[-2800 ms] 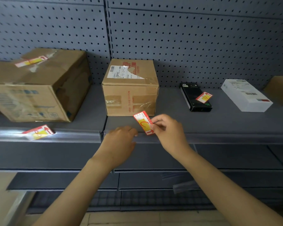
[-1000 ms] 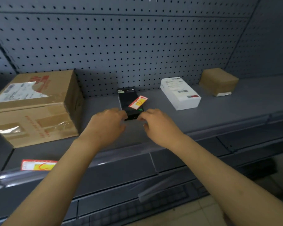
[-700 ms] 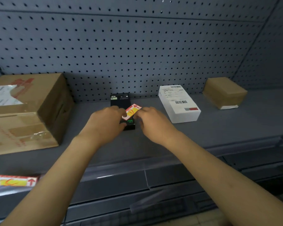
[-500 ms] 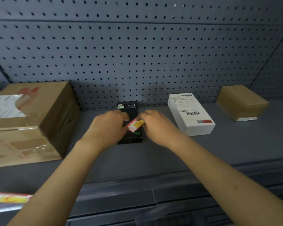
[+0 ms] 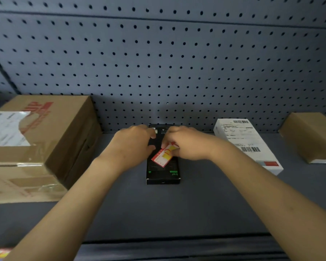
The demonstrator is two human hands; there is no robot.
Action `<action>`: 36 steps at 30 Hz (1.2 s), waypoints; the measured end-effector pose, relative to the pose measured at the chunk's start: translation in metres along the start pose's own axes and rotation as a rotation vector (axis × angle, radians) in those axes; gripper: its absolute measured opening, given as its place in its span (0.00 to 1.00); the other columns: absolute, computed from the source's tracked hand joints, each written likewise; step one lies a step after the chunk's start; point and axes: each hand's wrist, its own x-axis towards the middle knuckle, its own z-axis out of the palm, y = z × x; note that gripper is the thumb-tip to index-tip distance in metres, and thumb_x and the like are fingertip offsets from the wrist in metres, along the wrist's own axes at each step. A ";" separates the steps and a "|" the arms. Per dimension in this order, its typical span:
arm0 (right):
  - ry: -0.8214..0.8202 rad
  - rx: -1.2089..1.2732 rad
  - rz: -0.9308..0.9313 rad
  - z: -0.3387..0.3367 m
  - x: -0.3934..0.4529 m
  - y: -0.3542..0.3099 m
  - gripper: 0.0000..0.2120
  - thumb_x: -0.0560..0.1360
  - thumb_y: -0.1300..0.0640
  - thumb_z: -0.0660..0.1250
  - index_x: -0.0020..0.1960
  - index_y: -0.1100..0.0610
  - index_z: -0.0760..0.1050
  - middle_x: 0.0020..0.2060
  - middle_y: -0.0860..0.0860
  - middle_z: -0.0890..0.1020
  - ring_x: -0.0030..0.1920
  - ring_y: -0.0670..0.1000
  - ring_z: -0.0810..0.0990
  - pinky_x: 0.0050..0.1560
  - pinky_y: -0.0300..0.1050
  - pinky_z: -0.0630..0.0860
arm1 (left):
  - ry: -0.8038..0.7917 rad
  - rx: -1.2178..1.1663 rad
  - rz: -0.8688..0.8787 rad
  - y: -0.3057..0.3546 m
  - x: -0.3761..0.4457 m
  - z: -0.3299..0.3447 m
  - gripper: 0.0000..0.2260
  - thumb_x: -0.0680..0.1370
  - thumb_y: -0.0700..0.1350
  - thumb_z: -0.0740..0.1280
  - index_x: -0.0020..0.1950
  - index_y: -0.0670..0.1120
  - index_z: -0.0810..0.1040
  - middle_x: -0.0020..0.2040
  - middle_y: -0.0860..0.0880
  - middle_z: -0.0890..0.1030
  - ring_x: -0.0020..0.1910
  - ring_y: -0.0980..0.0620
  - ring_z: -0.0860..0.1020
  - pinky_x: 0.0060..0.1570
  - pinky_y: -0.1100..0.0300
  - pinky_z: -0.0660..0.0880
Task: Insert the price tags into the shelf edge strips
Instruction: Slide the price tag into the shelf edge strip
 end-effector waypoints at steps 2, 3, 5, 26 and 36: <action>-0.022 -0.005 -0.010 -0.003 0.005 0.001 0.13 0.73 0.53 0.68 0.57 0.49 0.75 0.57 0.50 0.73 0.58 0.52 0.70 0.59 0.50 0.68 | 0.000 -0.002 -0.012 0.000 0.003 -0.001 0.15 0.77 0.51 0.65 0.63 0.51 0.74 0.59 0.51 0.77 0.56 0.50 0.77 0.53 0.53 0.76; -0.038 0.002 -0.010 -0.005 0.007 0.002 0.14 0.73 0.52 0.69 0.57 0.50 0.74 0.56 0.50 0.73 0.57 0.52 0.71 0.58 0.50 0.69 | -0.009 -0.004 -0.021 0.000 0.004 -0.001 0.15 0.77 0.51 0.65 0.63 0.51 0.74 0.59 0.51 0.77 0.56 0.50 0.77 0.53 0.53 0.76; -0.063 0.018 -0.006 -0.008 0.011 0.003 0.16 0.72 0.51 0.70 0.58 0.51 0.73 0.53 0.49 0.73 0.54 0.51 0.71 0.56 0.49 0.71 | -0.023 0.004 -0.032 0.001 0.007 -0.004 0.14 0.77 0.51 0.64 0.62 0.51 0.74 0.59 0.51 0.77 0.56 0.49 0.77 0.53 0.53 0.76; 0.118 0.136 0.072 -0.003 0.003 -0.008 0.08 0.73 0.65 0.65 0.51 0.55 0.75 0.47 0.53 0.80 0.45 0.51 0.78 0.46 0.48 0.77 | -0.023 0.007 -0.008 -0.001 -0.017 -0.013 0.14 0.78 0.53 0.62 0.61 0.51 0.74 0.58 0.51 0.78 0.56 0.50 0.77 0.52 0.55 0.76; 0.284 0.205 0.202 0.003 -0.034 -0.029 0.08 0.74 0.60 0.66 0.52 0.54 0.79 0.49 0.52 0.81 0.46 0.51 0.79 0.47 0.52 0.79 | 0.027 0.016 0.025 0.003 -0.045 -0.019 0.15 0.77 0.52 0.64 0.64 0.53 0.72 0.58 0.52 0.79 0.55 0.50 0.78 0.48 0.56 0.74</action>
